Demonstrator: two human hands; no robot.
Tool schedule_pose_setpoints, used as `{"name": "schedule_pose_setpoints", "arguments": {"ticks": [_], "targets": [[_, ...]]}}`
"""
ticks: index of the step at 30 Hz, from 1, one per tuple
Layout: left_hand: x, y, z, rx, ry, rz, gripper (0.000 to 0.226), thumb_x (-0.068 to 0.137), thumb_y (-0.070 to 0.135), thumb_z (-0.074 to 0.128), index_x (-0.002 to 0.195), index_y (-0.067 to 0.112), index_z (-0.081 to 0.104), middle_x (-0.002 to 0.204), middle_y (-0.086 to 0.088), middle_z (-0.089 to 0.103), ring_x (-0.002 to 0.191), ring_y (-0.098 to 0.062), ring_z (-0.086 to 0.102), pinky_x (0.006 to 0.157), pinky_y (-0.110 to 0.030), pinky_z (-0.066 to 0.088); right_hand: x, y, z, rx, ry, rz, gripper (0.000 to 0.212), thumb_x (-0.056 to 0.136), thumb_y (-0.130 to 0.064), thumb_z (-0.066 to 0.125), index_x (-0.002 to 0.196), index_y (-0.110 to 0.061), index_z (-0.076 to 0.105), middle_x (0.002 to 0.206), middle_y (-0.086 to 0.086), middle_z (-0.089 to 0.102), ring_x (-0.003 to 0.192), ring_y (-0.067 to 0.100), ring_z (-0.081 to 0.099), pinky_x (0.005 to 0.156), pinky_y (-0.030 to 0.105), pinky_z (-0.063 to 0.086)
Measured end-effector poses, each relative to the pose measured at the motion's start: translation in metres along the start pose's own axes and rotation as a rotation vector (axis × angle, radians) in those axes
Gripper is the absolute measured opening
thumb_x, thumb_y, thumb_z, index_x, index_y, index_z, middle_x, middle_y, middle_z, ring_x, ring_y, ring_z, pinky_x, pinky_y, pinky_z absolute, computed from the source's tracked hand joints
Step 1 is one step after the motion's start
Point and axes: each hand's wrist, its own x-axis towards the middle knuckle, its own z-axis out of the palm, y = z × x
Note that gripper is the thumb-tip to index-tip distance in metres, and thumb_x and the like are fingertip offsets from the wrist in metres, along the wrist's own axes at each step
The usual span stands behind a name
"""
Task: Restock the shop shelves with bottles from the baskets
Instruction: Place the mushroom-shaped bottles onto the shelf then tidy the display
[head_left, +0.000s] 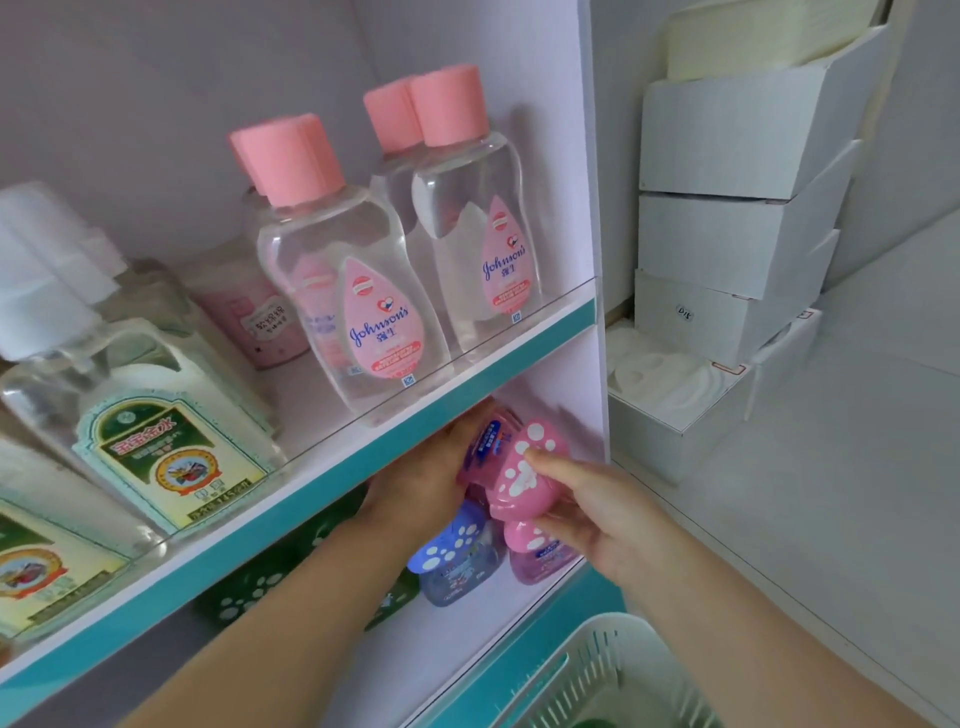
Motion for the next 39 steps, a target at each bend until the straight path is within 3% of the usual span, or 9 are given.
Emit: {"name": "schedule_pose_setpoints", "arguments": {"ticks": [3,6,8,11,17,23,29,34,39], "targets": [[0.002,0.005,0.010,-0.228,0.081,-0.280,0.059,0.082,0.009,0.056,0.138,0.018,0.039,0.141,-0.009,0.043,0.130,-0.032,0.039,0.108,-0.044,0.034,0.011,0.003,0.007,0.084,0.078,-0.033,0.040,0.077,-0.013,0.074,0.114,-0.008,0.060,0.101,0.016,0.069,0.085,0.025,0.067,0.065,0.034,0.058],[-0.007,0.022,0.001,-0.847,0.050,-0.627,0.018,0.093,0.022,0.052,0.109,0.016,0.058,0.117,-0.010,0.062,0.108,-0.028,0.059,0.097,-0.045,0.046,0.017,0.006,0.013,0.147,0.143,-0.041,0.043,0.077,-0.010,0.074,0.117,-0.003,0.059,0.104,0.019,0.068,0.080,0.026,0.066,0.062,0.035,0.058],[-0.013,0.034,-0.006,-1.231,-0.152,-0.740,0.019,0.094,0.032,0.051,0.098,0.018,0.062,0.101,-0.008,0.070,0.095,-0.024,0.067,0.089,-0.041,0.054,0.019,0.008,0.017,0.193,0.145,-0.037,0.043,0.078,-0.009,0.073,0.118,-0.003,0.059,0.105,0.021,0.068,0.076,0.026,0.066,0.053,0.030,0.058],[-0.015,0.044,-0.003,-1.456,-0.300,-0.794,0.027,0.090,0.026,0.058,0.109,0.006,0.062,0.102,-0.012,0.071,0.095,-0.024,0.068,0.087,-0.036,0.055,0.018,0.008,0.022,0.192,0.104,-0.012,0.031,0.082,-0.011,0.070,0.109,0.002,0.062,0.101,0.022,0.068,0.073,0.026,0.066,0.048,0.026,0.056],[-0.005,0.049,0.003,-1.700,-0.236,-0.912,0.022,0.086,0.017,0.063,0.104,0.004,0.063,0.096,-0.015,0.072,0.089,-0.026,0.069,0.085,-0.040,0.055,0.026,0.014,0.018,0.062,0.103,-0.071,0.032,0.080,-0.020,0.073,0.106,-0.004,0.065,0.094,0.016,0.072,0.084,0.029,0.070,0.077,0.040,0.058],[0.008,0.050,0.005,-1.796,-0.083,-0.958,0.013,0.083,0.002,0.063,0.096,0.003,0.066,0.075,-0.009,0.073,0.060,-0.016,0.070,0.050,-0.022,0.055,0.025,0.009,0.023,0.005,0.097,-0.063,0.031,0.084,-0.033,0.068,0.101,-0.008,0.066,0.086,0.009,0.073,0.077,0.022,0.068,0.066,0.030,0.054],[0.026,0.030,0.014,-1.743,0.072,-1.001,0.032,0.081,-0.001,0.064,0.112,0.003,0.060,0.106,-0.014,0.067,0.079,-0.018,0.064,0.050,-0.023,0.052,0.025,-0.005,0.025,0.016,0.046,-0.029,0.022,0.083,-0.013,0.069,0.103,-0.004,0.065,0.082,0.009,0.063,0.064,0.015,0.053,0.060,0.024,0.044],[0.026,0.006,0.021,-1.691,0.168,-1.108,0.048,0.080,0.000,0.066,0.125,0.009,0.052,0.124,-0.012,0.060,0.096,-0.022,0.059,0.067,-0.032,0.048,0.032,-0.005,0.015,0.066,0.088,-0.018,0.003,0.086,-0.003,0.061,0.088,-0.006,0.061,0.074,0.008,0.055,0.064,0.016,0.050,0.061,0.026,0.046],[0.027,-0.002,0.027,-1.676,0.110,-1.120,0.037,0.083,0.003,0.065,0.118,0.009,0.053,0.123,-0.015,0.059,0.083,-0.019,0.058,0.071,-0.033,0.046,0.030,-0.002,0.016,0.153,0.049,-0.034,0.024,0.088,0.007,0.052,0.107,-0.006,0.057,0.080,0.009,0.055,0.068,0.019,0.052,0.066,0.029,0.047]]}}
